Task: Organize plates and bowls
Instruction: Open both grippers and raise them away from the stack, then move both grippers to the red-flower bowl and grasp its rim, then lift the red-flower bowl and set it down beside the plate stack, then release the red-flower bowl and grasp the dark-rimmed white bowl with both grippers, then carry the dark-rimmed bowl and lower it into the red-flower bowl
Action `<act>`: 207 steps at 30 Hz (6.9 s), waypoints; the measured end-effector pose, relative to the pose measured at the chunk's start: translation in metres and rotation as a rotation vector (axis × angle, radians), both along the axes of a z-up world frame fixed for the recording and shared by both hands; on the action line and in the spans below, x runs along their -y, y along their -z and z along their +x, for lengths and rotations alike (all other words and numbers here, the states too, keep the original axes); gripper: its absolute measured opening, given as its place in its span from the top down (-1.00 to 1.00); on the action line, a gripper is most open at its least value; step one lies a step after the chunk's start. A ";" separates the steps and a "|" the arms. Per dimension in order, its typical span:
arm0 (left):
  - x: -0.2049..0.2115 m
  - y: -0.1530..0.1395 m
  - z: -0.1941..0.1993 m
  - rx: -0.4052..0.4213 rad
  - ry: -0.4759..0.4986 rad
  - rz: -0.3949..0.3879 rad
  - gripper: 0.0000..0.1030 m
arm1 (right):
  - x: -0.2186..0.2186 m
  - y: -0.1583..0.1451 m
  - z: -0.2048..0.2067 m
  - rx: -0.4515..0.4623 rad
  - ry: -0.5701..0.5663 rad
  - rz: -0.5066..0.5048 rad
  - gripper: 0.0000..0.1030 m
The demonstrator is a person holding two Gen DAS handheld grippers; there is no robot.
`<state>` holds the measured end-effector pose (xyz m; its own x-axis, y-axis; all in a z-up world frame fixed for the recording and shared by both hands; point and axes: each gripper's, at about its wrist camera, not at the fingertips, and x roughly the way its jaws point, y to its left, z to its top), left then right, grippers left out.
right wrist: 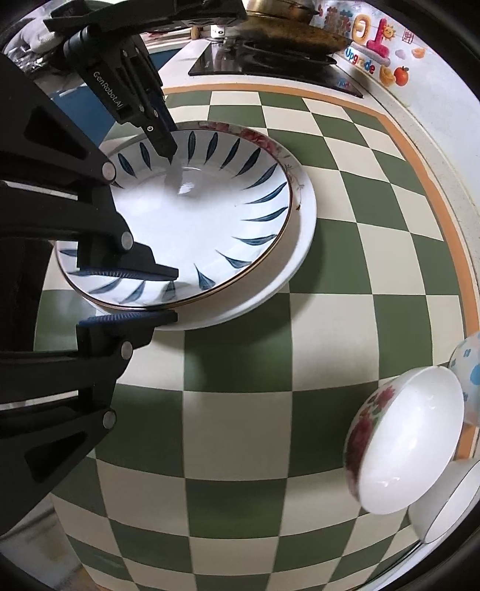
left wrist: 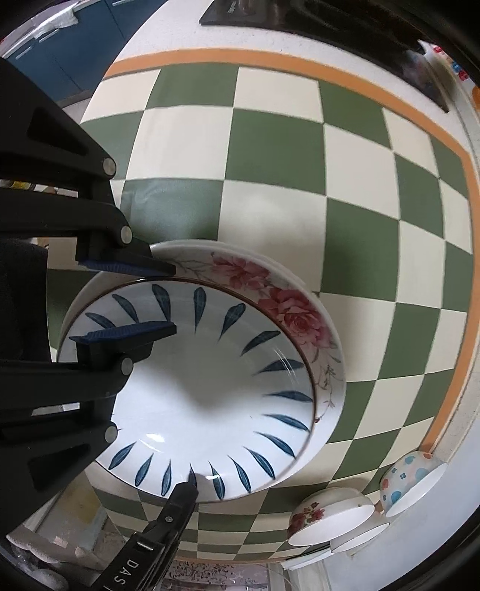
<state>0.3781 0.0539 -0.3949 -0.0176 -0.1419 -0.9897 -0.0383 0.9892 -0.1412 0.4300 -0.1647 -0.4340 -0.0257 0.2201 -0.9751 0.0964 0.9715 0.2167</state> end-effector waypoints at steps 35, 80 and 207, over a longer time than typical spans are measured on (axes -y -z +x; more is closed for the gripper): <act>0.021 -0.215 -0.157 0.490 0.051 0.038 -0.76 | -0.019 -0.230 -0.199 0.508 -0.012 -0.138 -0.80; 0.224 0.017 0.178 0.036 0.206 -0.118 0.76 | 0.224 0.031 0.137 0.098 0.288 0.169 0.74; 0.217 -0.123 0.105 0.210 0.157 -0.104 0.86 | 0.173 -0.137 0.058 0.262 0.081 0.068 0.80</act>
<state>0.4830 -0.1632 -0.2718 0.1564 -0.2544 -0.9544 0.1550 0.9606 -0.2306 0.4878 -0.3376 -0.2974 0.2455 0.2765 -0.9291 0.1054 0.9452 0.3091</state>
